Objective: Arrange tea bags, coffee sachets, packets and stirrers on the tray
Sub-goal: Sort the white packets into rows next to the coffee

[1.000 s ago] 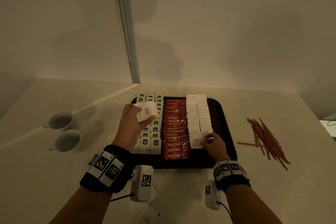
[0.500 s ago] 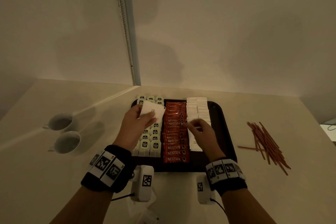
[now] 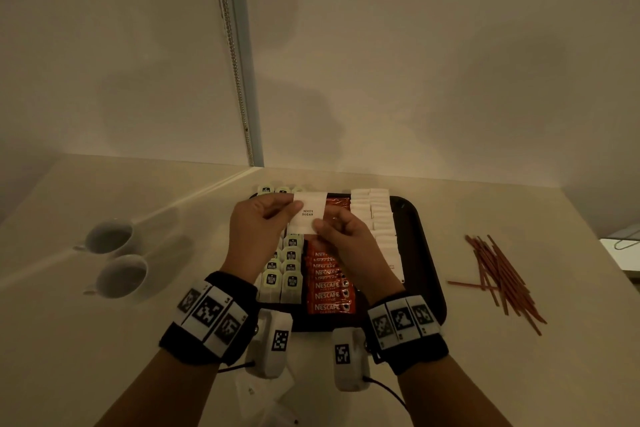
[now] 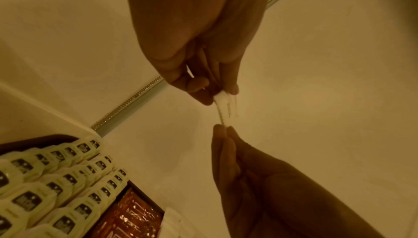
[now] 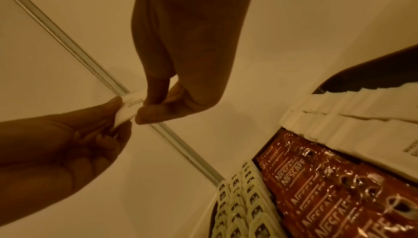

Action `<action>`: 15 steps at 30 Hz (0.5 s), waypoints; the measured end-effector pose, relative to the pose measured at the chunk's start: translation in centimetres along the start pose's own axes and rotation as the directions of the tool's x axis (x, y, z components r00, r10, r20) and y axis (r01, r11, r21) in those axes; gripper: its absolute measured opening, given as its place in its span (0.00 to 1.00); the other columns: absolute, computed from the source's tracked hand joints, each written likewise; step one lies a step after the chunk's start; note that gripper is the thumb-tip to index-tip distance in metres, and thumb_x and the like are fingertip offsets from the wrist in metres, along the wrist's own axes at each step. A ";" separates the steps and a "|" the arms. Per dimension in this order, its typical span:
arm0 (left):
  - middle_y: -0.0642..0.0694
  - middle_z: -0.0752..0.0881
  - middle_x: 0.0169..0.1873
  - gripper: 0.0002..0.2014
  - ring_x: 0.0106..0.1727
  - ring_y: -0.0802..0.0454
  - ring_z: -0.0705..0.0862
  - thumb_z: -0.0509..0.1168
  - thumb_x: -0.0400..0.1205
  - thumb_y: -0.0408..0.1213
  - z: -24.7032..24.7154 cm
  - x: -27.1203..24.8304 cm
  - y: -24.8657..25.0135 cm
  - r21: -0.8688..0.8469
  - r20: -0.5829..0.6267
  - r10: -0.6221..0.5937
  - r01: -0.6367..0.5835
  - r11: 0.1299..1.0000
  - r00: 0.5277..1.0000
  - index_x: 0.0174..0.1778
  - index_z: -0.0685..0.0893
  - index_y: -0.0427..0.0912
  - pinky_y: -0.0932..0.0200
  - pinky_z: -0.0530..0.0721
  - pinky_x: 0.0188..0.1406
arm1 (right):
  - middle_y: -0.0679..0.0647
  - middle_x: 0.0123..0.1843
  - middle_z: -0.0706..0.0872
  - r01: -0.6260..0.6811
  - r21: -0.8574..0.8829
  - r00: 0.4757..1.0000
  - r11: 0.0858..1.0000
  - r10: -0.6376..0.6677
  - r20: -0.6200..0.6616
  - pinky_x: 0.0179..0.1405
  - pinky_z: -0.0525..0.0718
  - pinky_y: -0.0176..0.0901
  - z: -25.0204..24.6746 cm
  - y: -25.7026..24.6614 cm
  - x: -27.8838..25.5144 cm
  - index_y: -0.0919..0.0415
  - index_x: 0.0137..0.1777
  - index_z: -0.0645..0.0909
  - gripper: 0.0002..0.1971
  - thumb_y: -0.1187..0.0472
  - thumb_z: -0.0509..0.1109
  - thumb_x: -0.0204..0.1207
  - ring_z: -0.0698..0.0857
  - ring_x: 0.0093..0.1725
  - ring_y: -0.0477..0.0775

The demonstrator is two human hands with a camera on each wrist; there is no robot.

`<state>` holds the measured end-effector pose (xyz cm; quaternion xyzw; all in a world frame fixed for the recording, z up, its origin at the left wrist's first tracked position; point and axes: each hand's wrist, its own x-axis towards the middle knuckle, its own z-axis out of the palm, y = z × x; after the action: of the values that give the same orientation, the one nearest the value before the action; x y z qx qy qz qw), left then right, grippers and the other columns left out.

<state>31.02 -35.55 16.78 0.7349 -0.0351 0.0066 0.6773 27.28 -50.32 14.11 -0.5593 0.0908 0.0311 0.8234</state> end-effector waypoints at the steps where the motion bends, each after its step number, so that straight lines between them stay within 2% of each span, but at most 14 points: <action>1: 0.52 0.90 0.39 0.07 0.41 0.57 0.90 0.73 0.76 0.34 0.0 0.0 0.0 0.032 0.000 0.015 -0.015 0.999 1.000 0.49 0.90 0.41 0.63 0.87 0.44 | 0.59 0.52 0.88 0.005 -0.011 1.000 1.000 -0.005 -0.002 0.52 0.87 0.48 0.0 0.0 0.0 0.66 0.58 0.80 0.10 0.67 0.66 0.78 0.87 0.51 0.58; 4: 0.50 0.91 0.40 0.08 0.42 0.56 0.90 0.73 0.76 0.35 0.1 0.1 -0.1 0.074 0.014 0.028 -0.029 0.997 1.000 0.49 0.90 0.41 0.58 0.88 0.47 | 0.57 0.48 0.88 0.027 -0.034 0.999 0.999 -0.028 -0.021 0.46 0.87 0.44 -0.1 0.0 0.0 0.63 0.51 0.83 0.05 0.67 0.67 0.78 0.87 0.47 0.55; 6: 0.51 0.91 0.40 0.07 0.43 0.55 0.90 0.74 0.75 0.35 0.4 0.0 -0.2 0.085 0.025 0.013 -0.015 0.996 1.000 0.48 0.90 0.43 0.54 0.88 0.50 | 0.58 0.49 0.88 0.028 -0.038 0.999 0.999 -0.030 -0.035 0.45 0.87 0.42 -0.4 0.0 0.1 0.63 0.51 0.83 0.05 0.67 0.67 0.78 0.88 0.47 0.54; 9: 0.53 0.89 0.45 0.10 0.48 0.56 0.88 0.74 0.75 0.38 0.5 -0.2 0.0 0.138 0.095 -0.001 -0.012 0.990 0.995 0.51 0.87 0.48 0.54 0.87 0.52 | 0.57 0.49 0.88 0.015 -0.100 0.998 0.995 -0.020 -0.053 0.50 0.88 0.49 -1.9 -0.1 -0.1 0.61 0.50 0.83 0.05 0.66 0.67 0.78 0.88 0.47 0.56; 10: 0.54 0.88 0.49 0.13 0.49 0.57 0.86 0.74 0.75 0.41 0.2 -0.3 0.1 0.165 0.130 -0.018 -0.003 0.986 0.991 0.55 0.85 0.49 0.56 0.86 0.51 | 0.56 0.48 0.88 0.007 -0.128 0.997 0.992 -0.018 -0.081 0.50 0.88 0.49 -2.8 -0.2 -0.3 0.61 0.49 0.82 0.04 0.66 0.67 0.78 0.88 0.47 0.55; 12: 0.58 0.85 0.53 0.16 0.50 0.57 0.85 0.72 0.76 0.46 -1.2 -0.8 0.2 0.221 0.182 -0.061 0.019 0.975 0.981 0.59 0.83 0.52 0.57 0.84 0.48 | 0.56 0.50 0.88 -0.004 -0.185 0.984 0.983 -0.029 -0.176 0.48 0.88 0.43 -5.2 -0.1 -0.6 0.62 0.49 0.81 0.04 0.67 0.65 0.79 0.88 0.48 0.51; 15: 0.58 0.88 0.46 0.07 0.46 0.59 0.87 0.68 0.79 0.42 -5.0 -2.4 -0.9 0.289 0.249 -0.098 0.023 0.957 0.963 0.52 0.85 0.54 0.64 0.83 0.43 | 0.57 0.53 0.87 -0.088 -0.366 0.939 0.926 -0.045 -0.341 0.45 0.85 0.38 -10.4 0.9 -1.0 0.63 0.53 0.80 0.06 0.66 0.65 0.80 0.87 0.52 0.53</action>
<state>28.84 -30.42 16.11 0.8195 -0.0999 -0.1060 0.5542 25.02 -59.59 9.78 -0.7024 0.2314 -0.0409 0.6718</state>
